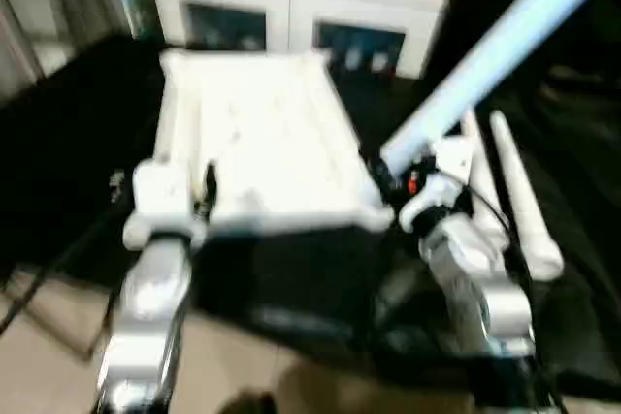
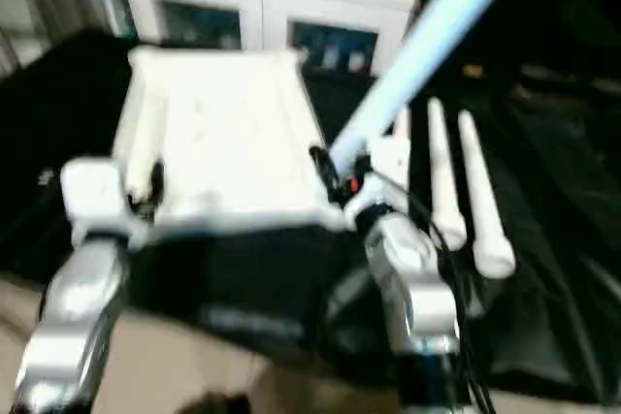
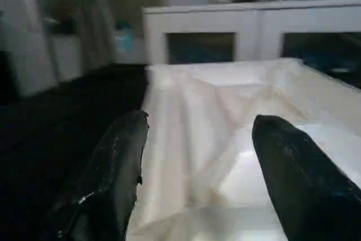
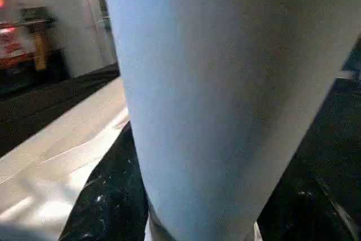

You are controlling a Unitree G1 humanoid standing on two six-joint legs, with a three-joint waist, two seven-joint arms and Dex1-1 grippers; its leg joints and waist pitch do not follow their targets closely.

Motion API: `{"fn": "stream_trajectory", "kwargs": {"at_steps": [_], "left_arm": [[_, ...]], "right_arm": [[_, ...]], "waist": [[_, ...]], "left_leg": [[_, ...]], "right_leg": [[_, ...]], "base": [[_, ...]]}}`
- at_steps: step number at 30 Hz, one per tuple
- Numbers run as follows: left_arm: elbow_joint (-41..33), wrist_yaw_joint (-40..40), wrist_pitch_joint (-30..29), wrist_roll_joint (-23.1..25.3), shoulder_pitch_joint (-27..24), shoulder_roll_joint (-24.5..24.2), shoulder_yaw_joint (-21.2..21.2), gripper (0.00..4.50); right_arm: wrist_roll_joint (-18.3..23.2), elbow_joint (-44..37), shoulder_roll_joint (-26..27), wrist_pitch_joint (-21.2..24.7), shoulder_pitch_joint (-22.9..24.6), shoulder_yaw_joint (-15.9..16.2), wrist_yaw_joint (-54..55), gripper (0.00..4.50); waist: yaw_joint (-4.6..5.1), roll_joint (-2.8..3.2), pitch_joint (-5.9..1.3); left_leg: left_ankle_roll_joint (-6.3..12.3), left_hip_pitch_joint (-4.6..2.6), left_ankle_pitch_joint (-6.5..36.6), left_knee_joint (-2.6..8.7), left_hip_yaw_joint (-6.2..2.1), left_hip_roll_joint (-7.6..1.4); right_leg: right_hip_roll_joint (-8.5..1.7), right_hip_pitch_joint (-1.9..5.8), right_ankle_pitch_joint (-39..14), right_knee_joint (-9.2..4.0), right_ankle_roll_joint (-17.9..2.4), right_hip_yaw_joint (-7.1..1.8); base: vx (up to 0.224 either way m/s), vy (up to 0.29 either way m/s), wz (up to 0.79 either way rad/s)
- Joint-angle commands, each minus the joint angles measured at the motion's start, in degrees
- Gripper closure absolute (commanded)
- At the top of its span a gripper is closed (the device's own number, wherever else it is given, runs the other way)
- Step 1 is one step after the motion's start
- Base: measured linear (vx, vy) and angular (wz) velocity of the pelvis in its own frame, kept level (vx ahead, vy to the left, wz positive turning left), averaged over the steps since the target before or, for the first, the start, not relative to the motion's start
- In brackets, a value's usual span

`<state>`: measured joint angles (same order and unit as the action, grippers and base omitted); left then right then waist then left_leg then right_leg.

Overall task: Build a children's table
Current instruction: Rotate table base

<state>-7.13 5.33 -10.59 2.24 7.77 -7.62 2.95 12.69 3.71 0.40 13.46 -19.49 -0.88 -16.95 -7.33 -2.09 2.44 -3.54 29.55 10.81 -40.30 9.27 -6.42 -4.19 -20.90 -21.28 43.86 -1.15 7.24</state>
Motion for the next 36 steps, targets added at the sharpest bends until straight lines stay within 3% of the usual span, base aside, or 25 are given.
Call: {"fn": "stream_trajectory", "kwargs": {"at_steps": [1,2,3,4,5,6,7,8,9,11,14,17,22,23,24,25,27,28,29,30,31,33,34,35,36], "left_arm": [[0.7,-0.4,0.9,0.7,1.7,-0.3,-1.0,1.18],[1.1,-0.6,1.2,0.9,2.1,-0.5,-1.1,1.18],[2.1,-1.2,0.7,0.9,2.9,-0.9,-0.9,1.18],[2.7,-1.7,0.7,0.2,3.4,-0.7,-0.4,1.18],[2.7,-2.3,0.9,-0.7,3.6,-0.5,-0.1,1.18],[2.9,-2.6,0.7,-1.1,3.9,-0.4,-0.1,1.18],[2.7,-3.1,0.6,-1.0,3.9,-0.7,-0.5,1.18],[2.7,-3.1,0.6,-0.9,3.9,-0.7,-0.6,1.18],[2.5,-2.8,0.4,-0.7,3.9,-0.6,-0.7,1.18],[2.8,-2.7,0.5,-0.2,4.1,-0.8,-0.8,1.18],[4.2,-3.4,1.5,-1.0,4.6,-0.7,-0.2,1.18],[3.7,-4.3,3.8,-1.5,4.5,-0.5,-0.3,1.18],[3.2,-6.5,1.3,-2.6,4.4,-0.8,-0.9,1.18],[3.1,-6.9,1.9,-2.9,4.2,-0.9,-1.1,1.18],[3.1,-6.9,1.9,-2.9,4.2,-0.9,-1.1,1.18],[3.2,-6.9,2.6,-3.0,3.9,-0.9,-1.0,1.18],[3.4,-6.9,2.9,-3.0,3.8,-0.9,-0.8,1.18],[3.5,-7.0,2.9,-3.0,3.7,-0.9,-0.8,1.18],[3.3,-7.1,2.6,-2.8,3.5,-0.9,-0.7,1.18],[3.3,-7.1,2.4,-2.8,3.3,-0.9,-0.5,1.18],[3.2,-7.1,2.4,-2.8,3.3,-0.9,-0.5,1.18],[3.2,-7.2,2.4,-2.9,3.2,-0.8,-0.3,1.18],[3.2,-7.2,2.4,-2.9,3.2,-0.8,-0.3,1.18],[3.2,-7.2,2.4,-2.9,3.2,-0.8,-0.3,1.18],[3.2,-7.4,2.4,-3.0,3.1,-0.9,-0.3,1.18]], "right_arm": [[-0.9,0.1,-0.5,-1.3,0.3,-1.2,1.3,2.62],[-1.5,0.4,-0.5,-1.7,0.2,-1.3,2.1,2.62],[-3.8,1.4,-1.5,-3.0,0.0,-0.4,2.4,2.62],[-4.4,1.9,-1.9,-3.5,-0.2,0.0,2.3,2.62],[-4.6,1.9,-2.0,-3.4,-0.3,0.0,2.7,2.62],[-4.0,1.6,-2.0,-2.0,-0.5,0.0,2.5,2.62],[-2.8,0.9,-1.9,-0.4,-0.5,0.1,1.5,2.62],[-2.6,0.8,-1.9,-0.2,-0.5,0.1,1.3,2.62],[-3.2,0.4,-2.2,-0.2,-0.4,0.9,1.0,2.62],[-4.0,0.4,-2.6,-1.1,-0.2,2.0,0.7,2.62],[-3.2,0.8,-1.7,-1.2,0.1,2.1,0.5,2.62],[-4.8,1.2,-2.3,-2.0,0.3,3.2,0.4,2.62],[-5.6,1.8,-3.1,-3.1,0.2,4.0,-0.3,2.62],[-5.5,2.0,-3.0,-2.9,0.0,4.2,-0.4,2.62],[-5.5,2.0,-3.0,-2.9,0.0,4.2,-0.4,2.62],[-5.9,2.2,-2.9,-3.4,-0.2,4.7,-0.7,2.62],[-5.6,2.3,-2.8,-3.7,-0.2,5.0,-1.1,2.62],[-5.6,2.1,-2.9,-4.0,-0.1,5.3,-1.5,2.62],[-4.2,2.0,-2.5,-3.6,0.2,5.1,-2.3,2.62],[-3.7,1.9,-2.4,-3.5,0.4,5.0,-2.7,2.62],[-3.5,1.9,-2.3,-3.5,0.5,5.0,-2.9,2.62],[-3.6,1.8,-2.4,-3.5,0.5,5.0,-3.0,2.62],[-3.5,1.8,-2.3,-3.3,0.5,4.9,-3.0,2.62],[-3.5,1.8,-2.2,-3.3,0.5,4.8,-2.9,2.62],[-3.1,1.9,-2.0,-3.0,0.4,4.4,-2.9,2.62]], "waist": [[-0.41,0.06,0.57],[-0.29,0.53,0.44],[0.19,1.28,-0.01],[1.47,4.07,-1.84],[3.15,4.56,-2.71],[3.62,4.83,-2.67],[3.91,4.4,-2.66],[4.25,3.87,-2.3],[3.91,4.16,-2.27],[3.63,2.84,-2.14],[3.07,2.49,-2.21],[2.82,2.81,-2.13],[2.06,2.97,-2.91],[1.79,2.74,-2.66],[1.79,2.74,-2.66],[2.33,3.5,-3.09],[2.47,4.03,-2.4],[2.47,4.18,-1.83],[3.98,3.7,-0.55],[3.7,4.14,-0.83],[3.93,3.71,-0.59],[3.37,2.89,-0.56],[2.18,2.25,-1.18],[0.85,1.88,-1.95],[0.16,2.08,-2.54]], "left_leg": [[-0.61,-1.72,-0.2,-4.47,-4.92,-1.14],[-1.72,-3.4,1.5,-4.51,-6.18,-2.47],[-4.14,-6.62,9.5,-2.17,-7.39,-4.18],[-6.31,-7.07,21.6,6.76,-10.37,-8.28],[-3.89,-8.28,27.1,9.9,-12.14,-9.84],[-2.92,-8.2,26.9,10.28,-12.02,-8.91],[-2.07,-8.61,25.9,9.92,-10.95,-7.61],[-2.84,-6.7,24.3,9.93,-9.82,-6.75],[-3.54,-6.32,23.2,9.65,-9.12,-6.57],[-2.44,-6.4,18.5,9.0,-7.0,-6.37],[0.92,-6.88,9.9,9.24,-5.2,-6.56],[1.41,-7.61,12.1,10.16,-4.17,-7.33],[2.67,-7.81,6.8,10.1,-3.48,-7.81],[7.14,-4.73,8.1,11.11,-5.71,-5.46],[7.14,-4.73,8.1,11.11,-5.71,-5.46],[10.03,-5.37,13.2,10.55,-6.72,-4.7],[9.36,-5.22,18.6,10.83,-6.98,-4.34],[6.68,-6.4,25.5,10.98,-6.48,-4.93],[2.34,-11.97,37.4,11.4,-6.87,-8.65],[-0.01,-12.7,43.0,12.26,-6.81,-9.01],[-1.84,-13.87,47.5,13.64,-7.02,-9.53],[-1.98,-12.82,43.6,13.37,-5.2,-8.24],[0.12,-9.9,30.9,11.76,-2.76,-6.67],[3.78,-6.93,15.0,8.82,-1.64,-5.65],[5.42,-6.98,9.7,8.07,-1.35,-5.56]], "right_leg": [[-11.64,1.0,-31.2,-16.7,-1.6,-6.67],[-12.75,0.86,-34.8,-16.33,-2.0,-6.16],[-11.11,1.63,-33.5,-15.03,-2.6,-3.77],[-5.36,3.5,-17.4,-9.88,-3.3,-1.56],[-2.84,2.72,2.3,-5.54,-4.1,-1.79],[-2.95,2.95,7.5,-5.49,-4.8,-1.79],[-3.58,2.29,10.6,-7.03,-5.8,-2.45],[-5.73,3.82,10.4,-8.53,-6.7,-3.32],[-6.69,4.12,9.8,-9.27,-7.0,-3.72],[-8.11,4.3,1.6,-11.74,-7.0,-4.63],[-7.72,4.1,-5.2,-13.37,-6.1,-5.01],[-6.64,3.4,-3.8,-13.17,-7.1,-4.98],[-5.97,3.14,8.5,-11.45,-8.7,-5.1],[-6.22,5.58,10.1,-10.88,-9.6,-1.66],[-6.22,5.58,10.1,-10.88,-9.6,-1.66],[-6.58,6.37,4.2,-12.2,-8.5,-0.33],[-6.55,7.86,-5.8,-14.0,-7.1,0.53],[-6.13,8.23,-16.0,-15.17,-6.0,0.67],[-4.37,4.14,-20.3,-14.84,-5.9,-0.31],[-3.81,4.4,-20.2,-14.07,-5.9,-0.81],[-3.43,3.69,-15.2,-12.86,-6.2,-1.89],[-5.07,4.8,-13.9,-14.52,-7.2,-3.6],[-7.23,8.03,-14.5,-16.36,-7.7,-5.24],[-8.74,10.67,-14.3,-17.46,-5.9,-6.3],[-8.78,10.62,-12.4,-17.44,-5.1,-6.28]], "base": [[0.0,-0.1,-0.26],[-0.083,-0.008,-0.26],[-0.078,0.063,-0.19],[-0.078,0.063,-0.19],[-0.052,0.08,-0.16],[-0.064,0.051,-0.14],[-0.064,0.051,-0.14],[-0.066,0.018,-0.15],[-0.067,-0.02,-0.11],[-0.059,-0.036,-0.08],[-0.026,-0.063,-0.08],[-0.005,-0.039,-0.02],[0.0,0.0,0.0],[0.0,0.0,0.0],[0.004,0.017,0.32],[0.004,0.017,0.32],[0.038,0.009,0.48],[0.046,0.006,0.49],[0.065,-0.005,0.33],[0.081,-0.009,0.11],[0.081,-0.009,0.11],[0.08,-0.007,-0.01],[0.081,-0.007,-0.04],[0.114,0.002,-0.05],[0.132,0.019,-0.05]]}}
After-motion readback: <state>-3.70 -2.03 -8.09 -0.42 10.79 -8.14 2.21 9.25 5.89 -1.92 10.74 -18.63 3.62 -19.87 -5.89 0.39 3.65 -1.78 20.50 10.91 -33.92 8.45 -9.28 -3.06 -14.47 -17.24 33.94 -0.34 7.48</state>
